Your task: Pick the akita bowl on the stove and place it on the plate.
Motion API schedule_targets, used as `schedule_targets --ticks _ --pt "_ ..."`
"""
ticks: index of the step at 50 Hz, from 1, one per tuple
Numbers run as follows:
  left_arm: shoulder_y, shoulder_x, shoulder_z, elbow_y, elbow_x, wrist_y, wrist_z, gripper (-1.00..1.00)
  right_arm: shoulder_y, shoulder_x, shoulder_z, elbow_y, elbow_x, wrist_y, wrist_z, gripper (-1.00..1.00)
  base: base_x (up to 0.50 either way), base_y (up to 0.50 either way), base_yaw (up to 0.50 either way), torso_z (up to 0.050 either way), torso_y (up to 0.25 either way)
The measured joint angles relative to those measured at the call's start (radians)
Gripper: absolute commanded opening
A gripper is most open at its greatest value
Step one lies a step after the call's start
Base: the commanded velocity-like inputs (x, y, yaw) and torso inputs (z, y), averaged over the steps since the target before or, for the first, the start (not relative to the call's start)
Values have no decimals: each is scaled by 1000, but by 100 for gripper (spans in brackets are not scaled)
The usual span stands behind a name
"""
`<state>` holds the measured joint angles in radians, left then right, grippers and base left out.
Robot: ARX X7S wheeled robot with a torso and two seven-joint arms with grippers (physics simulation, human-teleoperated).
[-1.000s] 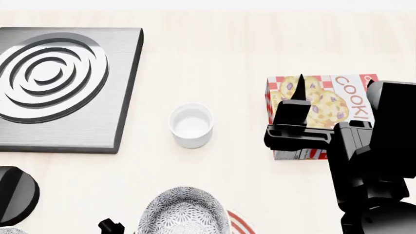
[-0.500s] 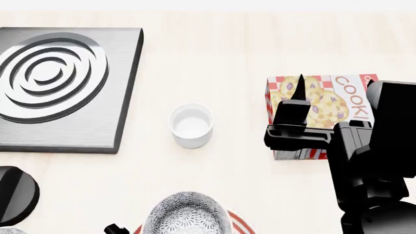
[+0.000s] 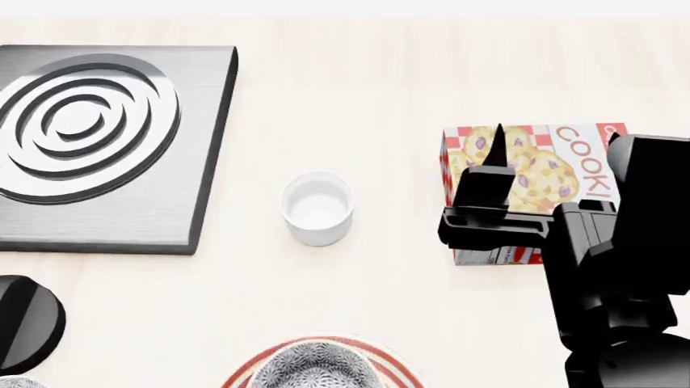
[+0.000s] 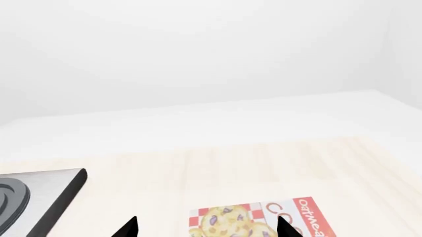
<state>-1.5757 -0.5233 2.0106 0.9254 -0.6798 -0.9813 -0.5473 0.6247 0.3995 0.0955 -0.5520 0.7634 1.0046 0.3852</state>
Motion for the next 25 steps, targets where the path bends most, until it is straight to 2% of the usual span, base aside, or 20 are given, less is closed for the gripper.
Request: schedule_targets --ticks 25 --pt "56 8 37 -38 29 20 -21 -100 2 5 0 -8 18 7 15 100 0 0 0 0 0"
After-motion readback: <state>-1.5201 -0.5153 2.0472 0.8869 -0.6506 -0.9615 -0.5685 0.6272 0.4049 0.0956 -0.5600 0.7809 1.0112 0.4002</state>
